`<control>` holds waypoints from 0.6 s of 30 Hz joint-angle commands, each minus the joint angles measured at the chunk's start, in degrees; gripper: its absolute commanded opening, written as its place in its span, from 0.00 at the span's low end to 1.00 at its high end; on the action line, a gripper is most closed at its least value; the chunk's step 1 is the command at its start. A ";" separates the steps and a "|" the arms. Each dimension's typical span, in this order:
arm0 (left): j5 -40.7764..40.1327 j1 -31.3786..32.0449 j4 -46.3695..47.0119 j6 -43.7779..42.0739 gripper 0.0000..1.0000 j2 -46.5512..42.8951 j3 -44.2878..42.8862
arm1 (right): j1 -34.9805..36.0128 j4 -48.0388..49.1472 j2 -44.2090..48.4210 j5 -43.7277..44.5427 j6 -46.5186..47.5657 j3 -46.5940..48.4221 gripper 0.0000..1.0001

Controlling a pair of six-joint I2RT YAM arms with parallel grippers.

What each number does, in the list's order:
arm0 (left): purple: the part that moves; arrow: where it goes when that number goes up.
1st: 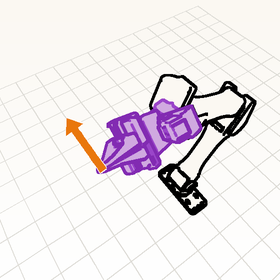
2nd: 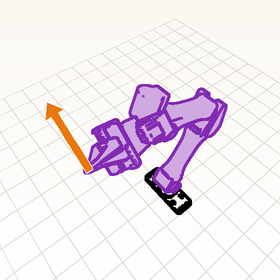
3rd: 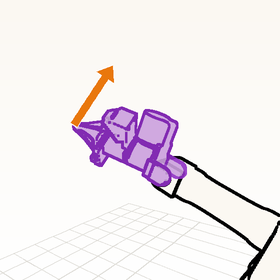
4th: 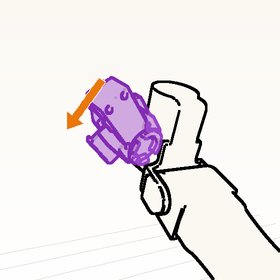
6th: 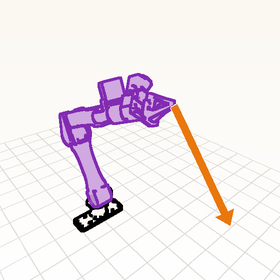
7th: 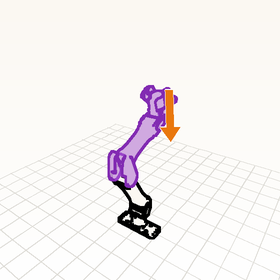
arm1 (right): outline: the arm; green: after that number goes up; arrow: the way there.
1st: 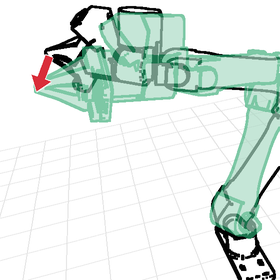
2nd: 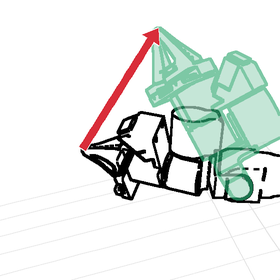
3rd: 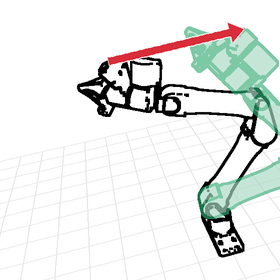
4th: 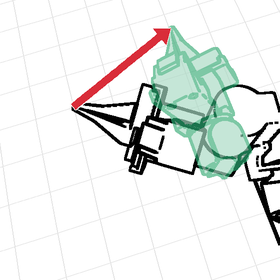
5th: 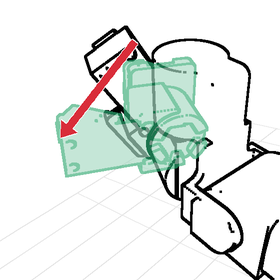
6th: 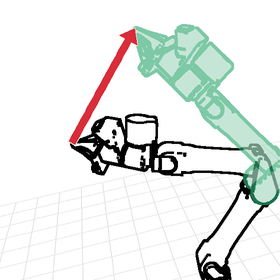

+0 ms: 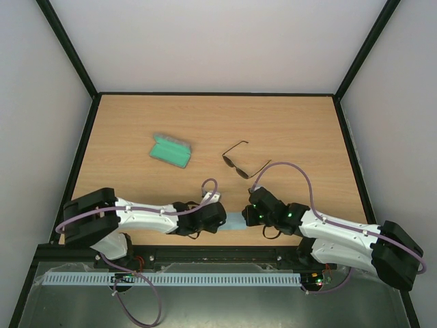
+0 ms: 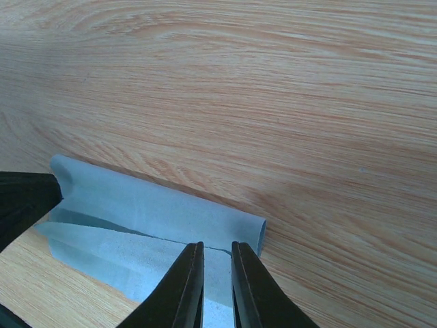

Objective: Organize the sunglasses
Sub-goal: Fold the glasses cleaning cloth at the center of the board.

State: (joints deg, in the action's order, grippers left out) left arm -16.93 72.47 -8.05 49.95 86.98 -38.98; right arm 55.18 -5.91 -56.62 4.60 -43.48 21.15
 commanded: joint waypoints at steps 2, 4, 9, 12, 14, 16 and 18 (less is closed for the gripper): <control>0.15 0.78 -0.29 0.29 0.02 1.73 0.06 | 0.38 -1.73 0.61 0.94 0.59 0.62 0.13; 0.14 1.09 -0.36 0.52 0.02 1.74 -0.01 | 0.45 -1.79 0.78 1.01 0.60 0.50 0.14; -0.11 2.44 -0.78 1.13 0.02 1.68 -0.30 | 0.42 -1.44 0.68 0.94 0.68 0.39 0.14; -0.21 3.18 -1.02 1.41 0.02 1.91 -0.87 | 0.38 -1.21 0.50 0.87 0.74 0.26 0.14; -0.36 3.66 -1.21 1.54 0.02 2.29 -1.24 | 0.39 -1.19 0.55 0.85 0.75 0.17 0.13; -0.46 4.15 -1.42 1.76 0.02 2.55 -1.52 | 0.38 -1.29 0.75 0.77 0.77 0.13 0.14; -0.60 4.54 -1.60 1.96 0.02 2.71 -1.72 | 0.43 -1.50 1.10 0.97 0.78 0.13 0.14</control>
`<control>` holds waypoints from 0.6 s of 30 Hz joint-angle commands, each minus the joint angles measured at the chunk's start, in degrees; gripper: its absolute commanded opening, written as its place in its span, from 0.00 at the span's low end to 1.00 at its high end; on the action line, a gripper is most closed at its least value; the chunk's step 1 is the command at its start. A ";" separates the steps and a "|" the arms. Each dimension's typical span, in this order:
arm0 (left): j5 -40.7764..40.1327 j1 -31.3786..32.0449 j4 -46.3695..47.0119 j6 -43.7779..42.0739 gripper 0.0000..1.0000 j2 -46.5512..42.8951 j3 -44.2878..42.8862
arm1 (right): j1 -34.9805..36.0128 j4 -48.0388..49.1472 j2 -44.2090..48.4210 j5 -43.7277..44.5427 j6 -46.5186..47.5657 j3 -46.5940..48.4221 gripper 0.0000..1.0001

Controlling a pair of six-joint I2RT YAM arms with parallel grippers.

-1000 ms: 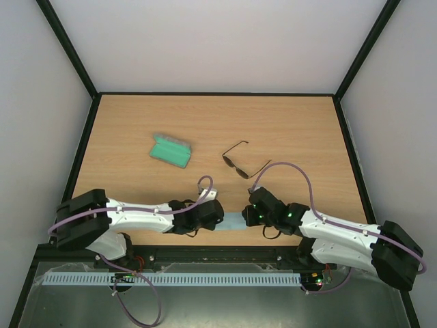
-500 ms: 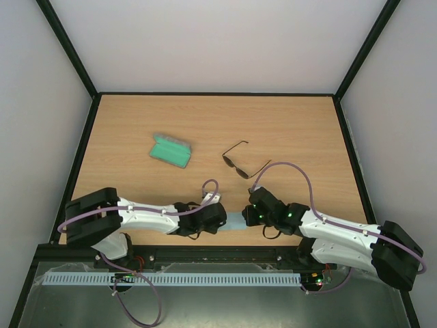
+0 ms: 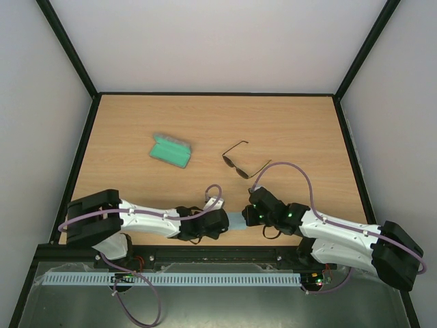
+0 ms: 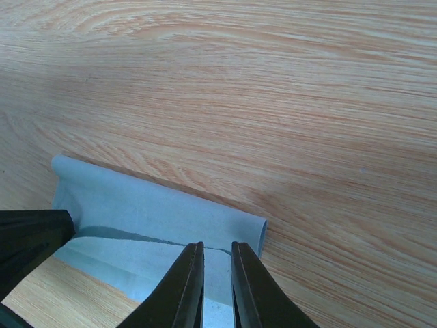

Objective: Organize the sunglasses
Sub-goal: Fold the glasses cleaning cloth at the center of the board.

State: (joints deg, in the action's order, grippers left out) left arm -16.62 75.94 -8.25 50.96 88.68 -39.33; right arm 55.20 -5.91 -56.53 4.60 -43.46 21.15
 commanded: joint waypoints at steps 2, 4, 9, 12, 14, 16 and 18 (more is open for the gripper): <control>-1.00 1.32 -1.50 1.07 0.02 0.96 -1.47 | 0.43 -1.80 1.53 1.08 0.64 0.22 0.14; -1.09 1.68 -1.64 1.20 0.02 0.95 -1.70 | 0.37 -2.49 2.21 1.19 0.76 0.41 0.14; -1.38 2.63 -2.00 1.51 0.02 1.04 -2.17 | 0.38 -4.19 4.14 1.80 0.76 0.89 0.14; -1.48 3.27 -2.07 1.68 0.02 1.29 -2.60 | 0.37 -4.88 4.81 2.03 0.83 1.07 0.14; -1.48 3.57 -1.99 1.77 0.02 1.63 -2.88 | 0.36 -4.95 4.94 2.08 0.81 1.07 0.14; -1.57 3.75 -2.12 1.94 0.02 1.99 -3.16 | 0.36 -4.93 4.93 2.03 0.84 1.00 0.14; -1.69 3.81 -2.23 2.08 0.02 2.10 -3.29 | 0.38 -4.90 5.01 1.99 0.83 0.90 0.14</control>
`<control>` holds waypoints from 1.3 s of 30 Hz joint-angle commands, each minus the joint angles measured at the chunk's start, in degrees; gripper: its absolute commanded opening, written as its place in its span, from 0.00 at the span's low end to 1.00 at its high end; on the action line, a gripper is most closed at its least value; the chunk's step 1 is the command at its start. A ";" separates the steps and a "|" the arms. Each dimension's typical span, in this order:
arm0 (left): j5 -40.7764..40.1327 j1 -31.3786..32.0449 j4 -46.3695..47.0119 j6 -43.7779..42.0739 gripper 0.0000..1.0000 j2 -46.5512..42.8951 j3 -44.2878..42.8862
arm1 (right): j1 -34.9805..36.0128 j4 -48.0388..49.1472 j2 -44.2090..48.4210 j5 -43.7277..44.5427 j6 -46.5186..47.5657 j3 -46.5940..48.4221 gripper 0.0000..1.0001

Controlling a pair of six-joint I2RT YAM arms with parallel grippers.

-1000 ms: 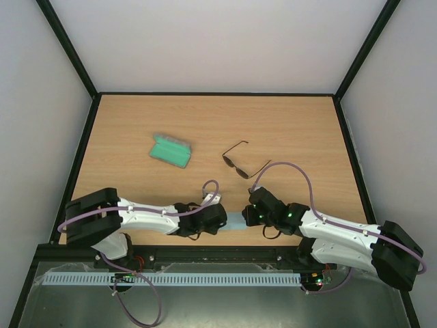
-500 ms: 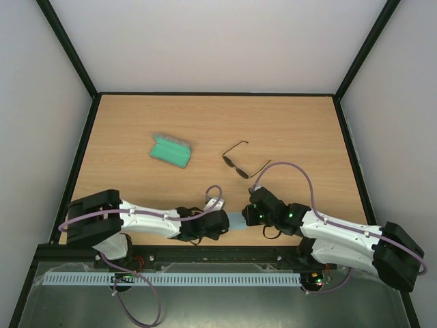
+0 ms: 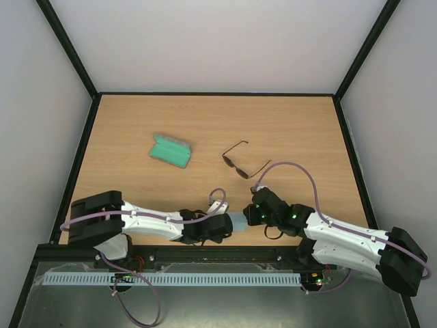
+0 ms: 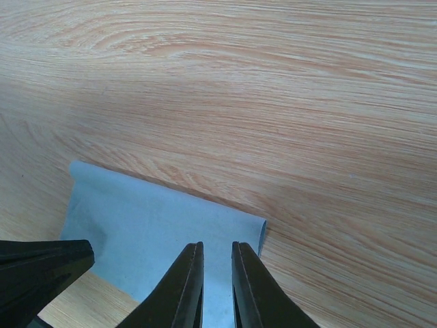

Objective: Organize the sunglasses
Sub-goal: Fold the glasses cleaning cloth at the center of the board, then adjust the sunglasses case at the center of the board.

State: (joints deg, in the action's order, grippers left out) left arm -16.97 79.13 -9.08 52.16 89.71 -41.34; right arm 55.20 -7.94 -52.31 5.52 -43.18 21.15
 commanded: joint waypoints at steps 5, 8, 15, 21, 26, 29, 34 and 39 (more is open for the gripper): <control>-4.00 -1.60 -4.34 1.48 0.04 -1.80 -0.56 | 0.39 -2.78 1.03 1.32 0.66 0.95 0.15; -4.48 -6.95 -5.56 -0.39 0.24 -7.06 0.75 | 0.35 -2.27 -0.34 1.75 1.44 2.17 0.22; -4.59 -28.92 -8.12 -9.06 0.69 -21.23 1.70 | -0.66 0.52 -14.35 0.79 5.94 12.88 0.35; -0.27 -51.56 -1.44 -14.42 0.75 -22.23 2.23 | -2.23 3.70 -29.19 -1.52 8.24 25.56 0.42; 4.58 -65.57 7.53 -15.24 0.63 -13.57 1.20 | -2.38 1.84 -44.35 -3.15 9.89 40.78 0.42; 12.33 -72.96 13.34 -13.52 0.38 -6.43 -0.20 | -2.38 2.19 -49.60 -4.35 10.05 44.72 0.43; 16.43 -75.44 16.64 -12.53 0.22 2.93 -4.97 | -3.04 2.41 -54.13 -3.67 10.12 47.92 0.43; 13.92 -75.42 16.05 -12.94 0.22 5.84 -6.95 | -3.24 2.01 -59.91 -1.18 10.72 54.27 0.53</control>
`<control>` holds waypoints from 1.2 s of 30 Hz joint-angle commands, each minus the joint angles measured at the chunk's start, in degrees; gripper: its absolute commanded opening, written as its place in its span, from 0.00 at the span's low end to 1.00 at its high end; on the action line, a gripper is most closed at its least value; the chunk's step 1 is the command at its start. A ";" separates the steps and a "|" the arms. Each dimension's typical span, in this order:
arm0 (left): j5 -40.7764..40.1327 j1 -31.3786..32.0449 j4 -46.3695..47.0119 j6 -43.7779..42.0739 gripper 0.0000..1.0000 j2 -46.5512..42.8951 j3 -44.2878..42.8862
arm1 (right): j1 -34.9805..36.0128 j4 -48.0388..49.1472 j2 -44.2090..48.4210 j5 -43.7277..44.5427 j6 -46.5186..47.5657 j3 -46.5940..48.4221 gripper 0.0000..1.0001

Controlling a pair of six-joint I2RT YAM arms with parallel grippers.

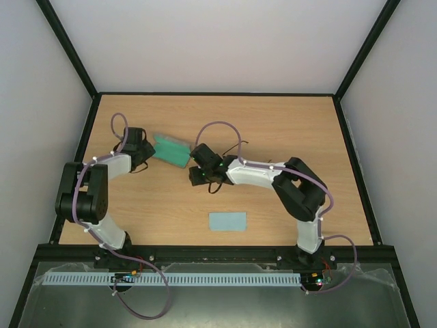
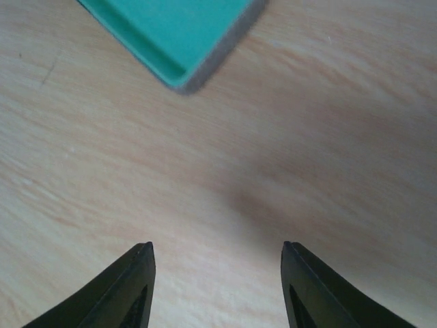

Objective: Organize the sunglasses
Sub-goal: Adjust the sunglasses case at the center of the board.

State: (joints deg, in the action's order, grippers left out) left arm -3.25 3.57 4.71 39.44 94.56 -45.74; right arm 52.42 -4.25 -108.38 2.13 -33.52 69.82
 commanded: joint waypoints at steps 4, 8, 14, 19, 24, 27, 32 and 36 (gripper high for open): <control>-1.39 0.20 1.27 -1.14 0.28 2.62 -4.46 | -0.41 -2.38 -9.63 5.45 1.22 11.64 0.58; -2.46 0.21 0.56 -1.65 0.28 4.65 -5.41 | -0.57 -3.84 -15.78 9.22 1.18 18.11 0.58; -2.17 0.29 1.12 -1.65 0.27 1.97 -2.97 | -0.62 -5.42 -21.20 13.27 0.21 25.35 0.55; -1.57 0.38 1.00 -2.00 0.27 -0.98 -1.61 | -0.78 -4.23 -21.71 14.14 -0.76 25.84 0.55; -1.12 0.47 0.78 -2.43 0.26 -2.07 -1.05 | -1.59 0.05 -19.15 13.72 -2.23 21.42 0.56; -0.49 0.54 0.91 -2.52 0.26 -2.19 -0.87 | -2.13 0.04 -19.86 13.11 -2.61 22.29 0.55; -0.67 0.63 0.56 -3.17 0.25 -3.11 -0.30 | -2.96 3.36 -18.69 11.44 -4.07 20.31 0.54; -0.31 0.65 0.48 -3.31 0.25 -4.10 0.33 | -3.28 7.08 -16.52 11.06 -5.03 16.28 0.52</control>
State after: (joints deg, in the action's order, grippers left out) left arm -4.01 3.97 5.28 37.21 92.84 -46.54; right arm 49.63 0.47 -127.98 13.15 -36.67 89.60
